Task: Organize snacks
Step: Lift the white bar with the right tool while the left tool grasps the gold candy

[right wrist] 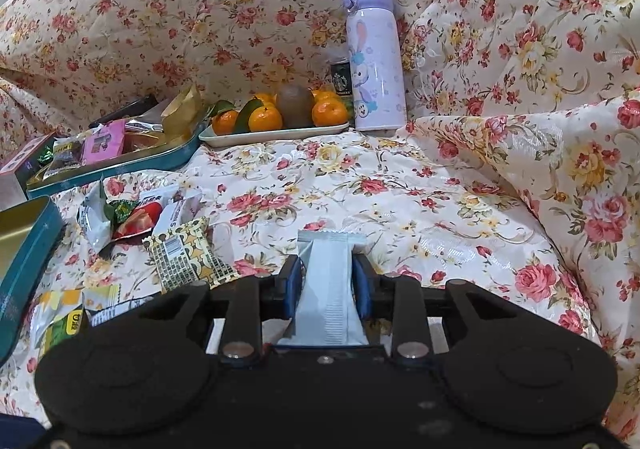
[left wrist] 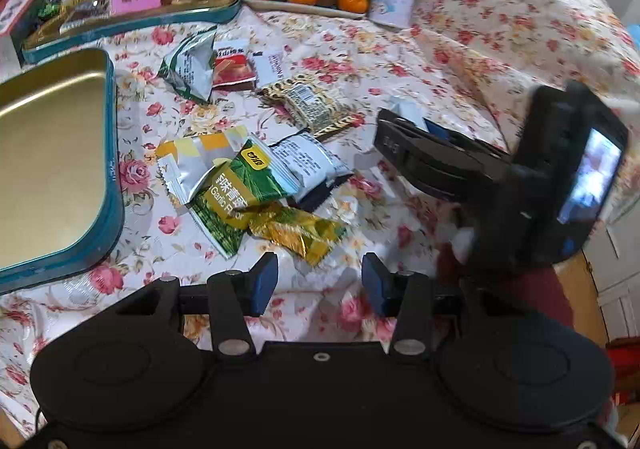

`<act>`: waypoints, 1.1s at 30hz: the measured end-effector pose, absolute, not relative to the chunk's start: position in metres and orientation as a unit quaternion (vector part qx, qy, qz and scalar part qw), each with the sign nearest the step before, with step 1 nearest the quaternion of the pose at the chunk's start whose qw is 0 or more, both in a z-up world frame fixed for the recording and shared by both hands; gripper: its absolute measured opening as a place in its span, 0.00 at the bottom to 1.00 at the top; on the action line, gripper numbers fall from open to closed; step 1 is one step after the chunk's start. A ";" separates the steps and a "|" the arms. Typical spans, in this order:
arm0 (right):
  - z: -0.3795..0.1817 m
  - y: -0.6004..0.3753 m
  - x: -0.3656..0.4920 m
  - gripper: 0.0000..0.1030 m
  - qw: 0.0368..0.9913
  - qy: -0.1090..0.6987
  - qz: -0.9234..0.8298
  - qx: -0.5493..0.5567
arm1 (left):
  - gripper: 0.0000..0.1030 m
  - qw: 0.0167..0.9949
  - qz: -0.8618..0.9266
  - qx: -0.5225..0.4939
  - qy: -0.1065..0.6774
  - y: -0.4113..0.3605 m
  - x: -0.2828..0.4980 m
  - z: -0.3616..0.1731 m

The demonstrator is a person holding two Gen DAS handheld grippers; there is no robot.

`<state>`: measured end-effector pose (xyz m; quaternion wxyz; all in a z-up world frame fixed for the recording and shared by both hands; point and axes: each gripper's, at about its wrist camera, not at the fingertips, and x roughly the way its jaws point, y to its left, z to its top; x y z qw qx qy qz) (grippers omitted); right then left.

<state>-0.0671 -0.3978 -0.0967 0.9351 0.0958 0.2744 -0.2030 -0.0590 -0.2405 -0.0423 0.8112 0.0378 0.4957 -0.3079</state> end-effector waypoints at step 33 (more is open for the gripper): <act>-0.087 -0.396 -0.077 0.26 0.933 0.276 -0.208 0.097 | 0.51 0.810 -0.269 -0.041 0.519 -0.228 -0.004 -0.048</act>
